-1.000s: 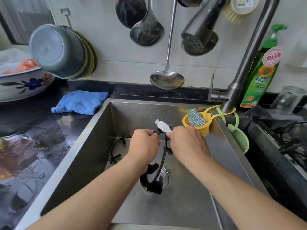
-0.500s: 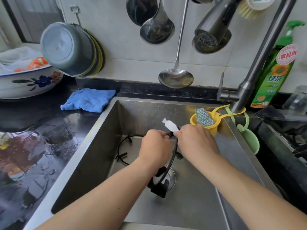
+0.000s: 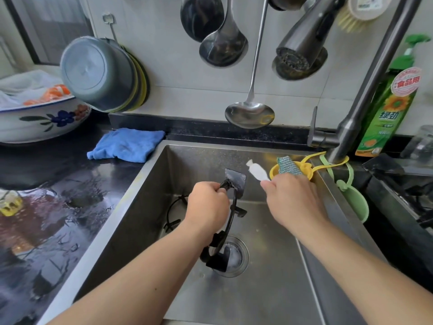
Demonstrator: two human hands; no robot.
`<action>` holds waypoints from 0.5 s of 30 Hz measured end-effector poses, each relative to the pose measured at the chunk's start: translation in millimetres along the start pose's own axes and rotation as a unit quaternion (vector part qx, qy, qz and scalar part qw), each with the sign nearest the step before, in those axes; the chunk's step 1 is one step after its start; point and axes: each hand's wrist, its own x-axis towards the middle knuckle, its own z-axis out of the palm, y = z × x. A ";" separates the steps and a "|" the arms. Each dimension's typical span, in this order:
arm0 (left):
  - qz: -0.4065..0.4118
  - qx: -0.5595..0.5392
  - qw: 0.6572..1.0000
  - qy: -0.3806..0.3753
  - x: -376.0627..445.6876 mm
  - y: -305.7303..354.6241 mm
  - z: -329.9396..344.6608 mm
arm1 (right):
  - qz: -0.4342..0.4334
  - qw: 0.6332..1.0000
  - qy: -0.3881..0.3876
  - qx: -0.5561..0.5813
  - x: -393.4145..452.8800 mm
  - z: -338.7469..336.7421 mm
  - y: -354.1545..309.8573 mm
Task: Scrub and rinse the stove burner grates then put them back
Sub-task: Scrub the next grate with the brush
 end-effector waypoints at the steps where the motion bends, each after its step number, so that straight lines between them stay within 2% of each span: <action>1: -0.003 -0.003 1.000 -0.006 0.6 -0.5 1.5 | -0.015 1.000 0.003 0.012 -0.6 -0.2 -1.6; 4: -0.005 -0.007 1.000 -0.016 -2.5 0.6 5.2 | -0.040 0.999 -0.015 0.015 -3.5 8.5 -8.8; 8: -0.039 -0.069 0.997 -0.017 -2.5 1.6 5.3 | -0.036 0.995 -0.091 -0.017 -11.5 24.2 -10.2; 13: -0.089 -0.152 0.984 -0.040 -3.6 9.4 1.9 | -0.025 0.999 -0.031 0.016 -3.5 15.9 -9.3; 15: -0.124 -0.206 0.969 -0.054 -4.0 7.4 -0.9 | -0.036 0.996 -0.076 -0.001 -8.6 20.8 -7.9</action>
